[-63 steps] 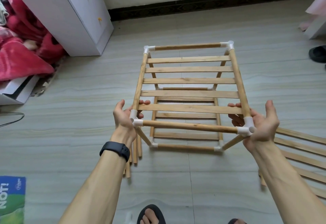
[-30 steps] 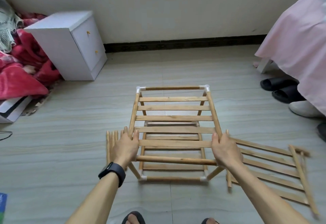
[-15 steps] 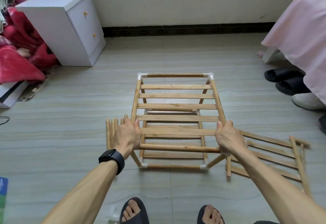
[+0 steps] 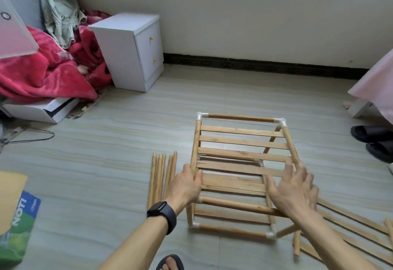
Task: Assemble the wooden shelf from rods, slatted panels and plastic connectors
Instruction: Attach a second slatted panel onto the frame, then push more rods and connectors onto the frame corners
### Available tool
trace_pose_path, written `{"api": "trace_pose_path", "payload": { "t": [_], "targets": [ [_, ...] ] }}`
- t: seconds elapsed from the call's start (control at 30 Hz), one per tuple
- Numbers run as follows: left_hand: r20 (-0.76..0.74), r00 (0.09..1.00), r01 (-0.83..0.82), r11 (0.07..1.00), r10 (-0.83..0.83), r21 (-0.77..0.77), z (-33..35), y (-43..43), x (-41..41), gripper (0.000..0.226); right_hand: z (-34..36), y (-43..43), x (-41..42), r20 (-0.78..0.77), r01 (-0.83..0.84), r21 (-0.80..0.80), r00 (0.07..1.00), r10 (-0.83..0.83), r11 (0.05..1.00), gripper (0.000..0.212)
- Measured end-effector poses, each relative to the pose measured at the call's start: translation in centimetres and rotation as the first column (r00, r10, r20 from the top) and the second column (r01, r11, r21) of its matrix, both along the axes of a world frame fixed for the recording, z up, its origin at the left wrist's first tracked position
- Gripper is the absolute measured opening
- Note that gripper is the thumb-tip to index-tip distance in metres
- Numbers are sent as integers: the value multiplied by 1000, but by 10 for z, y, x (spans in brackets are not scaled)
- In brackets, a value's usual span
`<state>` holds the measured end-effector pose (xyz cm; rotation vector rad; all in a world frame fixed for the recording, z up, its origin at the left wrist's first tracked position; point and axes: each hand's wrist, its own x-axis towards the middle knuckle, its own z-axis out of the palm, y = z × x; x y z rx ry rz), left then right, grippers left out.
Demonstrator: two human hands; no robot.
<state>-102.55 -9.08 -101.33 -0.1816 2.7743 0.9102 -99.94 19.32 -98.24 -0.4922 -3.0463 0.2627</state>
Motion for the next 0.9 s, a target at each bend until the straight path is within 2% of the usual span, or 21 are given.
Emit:
{"api": "trace_pose_path", "payload": {
  "t": [0.07,0.17,0.23,0.27,0.33,0.4,0.47,0.53,0.63,0.77,0.83,0.9],
  "targets": [
    [-11,1000,15,1000,-15,-4,-1,-3,1,37,2,-22,-11,-50,-139,21,989,140,990,67],
    [9,998,59,998,-59,1,-7,-9,10,37,7,-61,-38,-54,-263,-5,963,263,965,74],
    [15,997,75,997,-75,0,-8,-21,13,50,6,-86,-62,-6,-335,-6,942,335,942,80],
    [27,998,59,998,-59,-9,-6,-30,10,64,3,-98,-75,31,-374,-8,927,374,927,83],
    [67,996,-57,998,55,27,-9,-53,-6,84,-6,-117,-98,111,-449,-24,887,449,893,88],
    [130,975,-189,979,178,79,-24,-77,-27,73,-20,-131,-111,179,-500,-6,851,493,866,87],
    [161,964,-208,978,210,-28,-48,-96,-44,47,-34,-137,-114,186,-515,44,846,499,856,86],
    [226,957,-138,973,179,-186,-79,-106,-56,31,-42,-137,-112,160,-509,61,854,495,859,87],
    [312,944,-4,946,111,-325,-127,-95,-68,33,-44,-134,-106,142,-488,61,868,476,871,86],
    [378,925,176,826,49,-536,-176,-67,-75,41,-45,-137,-94,126,-479,57,874,469,876,84],
    [413,909,218,776,59,-592,-190,-59,-75,33,-46,-138,-87,104,-474,53,878,467,879,82],
    [433,899,222,784,66,-579,-192,-57,-75,32,-46,-137,-82,94,-459,52,887,453,887,82]
  ]
}}
